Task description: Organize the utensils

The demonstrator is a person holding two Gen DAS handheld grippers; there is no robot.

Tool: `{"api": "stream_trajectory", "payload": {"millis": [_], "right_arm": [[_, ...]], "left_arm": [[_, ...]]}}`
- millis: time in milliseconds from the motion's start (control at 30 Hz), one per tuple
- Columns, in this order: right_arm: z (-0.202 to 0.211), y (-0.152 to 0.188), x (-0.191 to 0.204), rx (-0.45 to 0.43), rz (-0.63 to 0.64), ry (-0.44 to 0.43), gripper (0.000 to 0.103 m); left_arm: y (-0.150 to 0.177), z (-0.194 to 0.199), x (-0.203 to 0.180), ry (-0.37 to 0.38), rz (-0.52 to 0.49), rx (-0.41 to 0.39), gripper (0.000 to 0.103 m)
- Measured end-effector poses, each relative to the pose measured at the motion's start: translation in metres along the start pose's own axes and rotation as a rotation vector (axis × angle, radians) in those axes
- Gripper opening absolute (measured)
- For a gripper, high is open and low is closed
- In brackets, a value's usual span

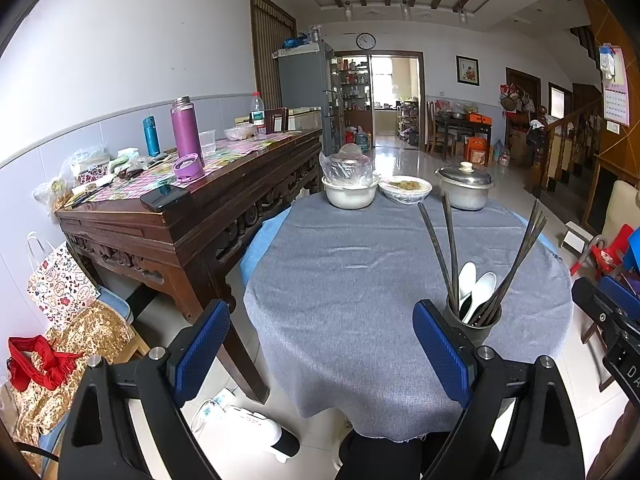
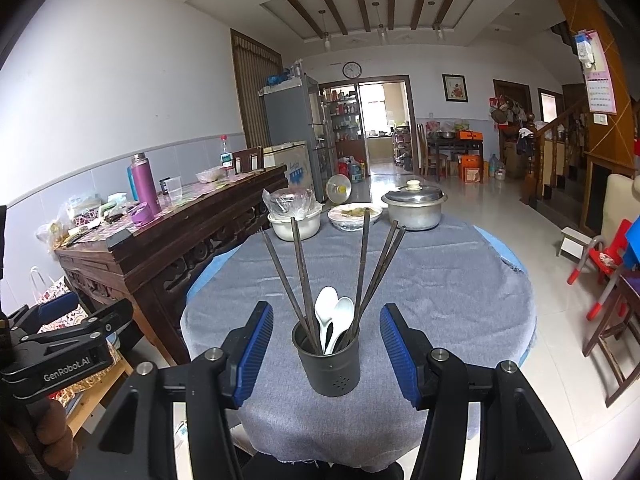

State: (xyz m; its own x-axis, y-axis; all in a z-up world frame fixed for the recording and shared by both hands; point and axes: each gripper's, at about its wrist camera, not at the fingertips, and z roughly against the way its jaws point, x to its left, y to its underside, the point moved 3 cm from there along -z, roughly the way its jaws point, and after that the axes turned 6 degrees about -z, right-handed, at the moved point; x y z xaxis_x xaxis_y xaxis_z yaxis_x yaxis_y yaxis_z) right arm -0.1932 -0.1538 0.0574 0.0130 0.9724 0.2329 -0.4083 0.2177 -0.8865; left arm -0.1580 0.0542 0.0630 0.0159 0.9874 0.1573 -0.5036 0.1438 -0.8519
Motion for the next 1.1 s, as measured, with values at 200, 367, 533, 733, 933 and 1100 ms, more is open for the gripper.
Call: {"api": "stream_trajectory", "payload": {"millis": [200,367,533,733,933,1100], "right_arm": [[0.003,-0.001,0.001,-0.009,0.004,0.001,0.06],[0.006,-0.001,0.001,-0.014,0.005,0.002,0.06],[0.007,-0.001,0.001,-0.013,0.008,0.004,0.06],[0.001,-0.003,-0.002,0.0,0.007,0.012,0.06],[-0.011,-0.007,-0.007,0.019,-0.013,0.011,0.06],[-0.025,-0.009,-0.009,0.042,-0.015,0.009,0.06]], "left_arm": [[0.0,0.004,0.002,0.0,-0.001,-0.01,0.093],[0.001,0.008,0.002,0.0,0.001,-0.017,0.093],[0.001,0.009,0.002,0.004,0.001,-0.02,0.093],[-0.001,0.003,0.0,0.004,0.002,-0.007,0.093],[-0.006,-0.008,-0.001,0.003,-0.003,0.01,0.093],[-0.009,-0.02,-0.002,-0.001,0.0,0.033,0.093]]}}
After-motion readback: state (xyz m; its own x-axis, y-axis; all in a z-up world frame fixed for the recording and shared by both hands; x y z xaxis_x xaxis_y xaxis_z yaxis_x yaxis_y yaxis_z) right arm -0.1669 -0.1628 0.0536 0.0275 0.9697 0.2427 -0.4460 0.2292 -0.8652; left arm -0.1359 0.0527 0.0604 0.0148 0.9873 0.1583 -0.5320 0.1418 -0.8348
